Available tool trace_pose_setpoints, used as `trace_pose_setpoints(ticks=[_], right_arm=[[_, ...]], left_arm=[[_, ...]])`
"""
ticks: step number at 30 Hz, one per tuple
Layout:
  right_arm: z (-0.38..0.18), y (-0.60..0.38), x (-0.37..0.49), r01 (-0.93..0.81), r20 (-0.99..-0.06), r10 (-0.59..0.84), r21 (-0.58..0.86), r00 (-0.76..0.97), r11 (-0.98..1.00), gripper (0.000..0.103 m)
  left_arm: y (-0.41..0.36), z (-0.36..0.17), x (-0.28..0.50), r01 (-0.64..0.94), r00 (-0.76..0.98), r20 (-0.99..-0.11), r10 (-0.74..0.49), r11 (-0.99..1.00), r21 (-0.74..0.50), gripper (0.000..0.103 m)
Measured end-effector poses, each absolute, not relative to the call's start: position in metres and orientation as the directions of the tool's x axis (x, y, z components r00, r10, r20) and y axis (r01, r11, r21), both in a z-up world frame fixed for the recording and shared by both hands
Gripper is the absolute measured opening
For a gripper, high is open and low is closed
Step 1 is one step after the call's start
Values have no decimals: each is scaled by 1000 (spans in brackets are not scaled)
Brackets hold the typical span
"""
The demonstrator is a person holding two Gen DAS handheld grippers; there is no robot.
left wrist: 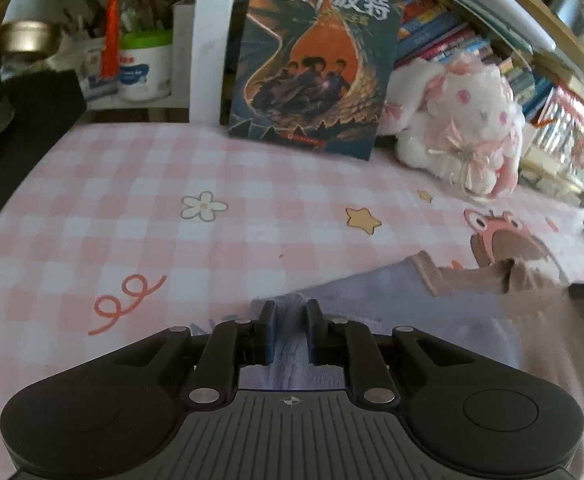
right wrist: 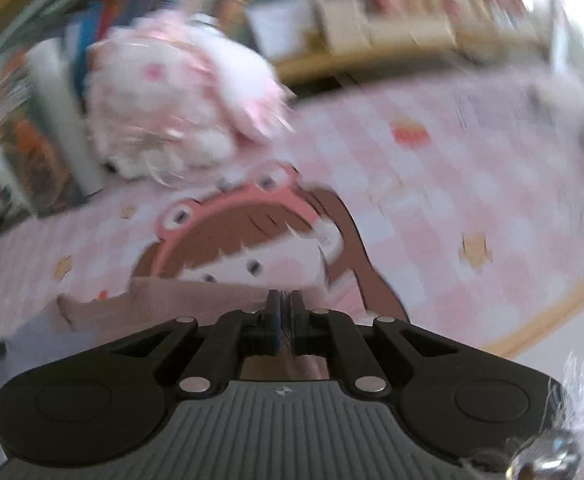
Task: Fold clothes
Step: 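Grasp the folded edge with both grippers and fold it over again, then open both grippers, release the sweater and pull back above it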
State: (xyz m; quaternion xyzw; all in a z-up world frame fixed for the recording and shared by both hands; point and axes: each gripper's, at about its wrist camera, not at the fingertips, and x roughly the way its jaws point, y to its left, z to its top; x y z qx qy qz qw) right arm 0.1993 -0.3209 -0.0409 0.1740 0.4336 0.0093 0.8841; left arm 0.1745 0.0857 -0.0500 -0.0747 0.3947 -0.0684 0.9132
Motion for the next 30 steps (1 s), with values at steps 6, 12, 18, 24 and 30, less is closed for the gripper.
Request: trace_pose_setpoints(ticks=[6,12,18,24,30], right_arm=[[-47,-346,197,245,-733,252,497,632,833,4],[-23,-344,179,189,-698,204,442,686,877,26],[-3,-333,148,16,-686,208,305,698,952,43],[-3,-327,116,-96,-701,223,217,677,971,61],[-8,-323,80,-212,-719,242,134,652,968,78]], left_arm=[[90,-47,174,47,680,-710,-183,977,-207,20],[85,-24,149,10,731,-672,-121,986,-167,32],[69,-8,106,-10,760,-642,-101,986,-166,43],[38,-5,65,-54,763,-644,-63,986,-160,60],[-2,-6,27,-116,768,-640,-27,977,-180,67]])
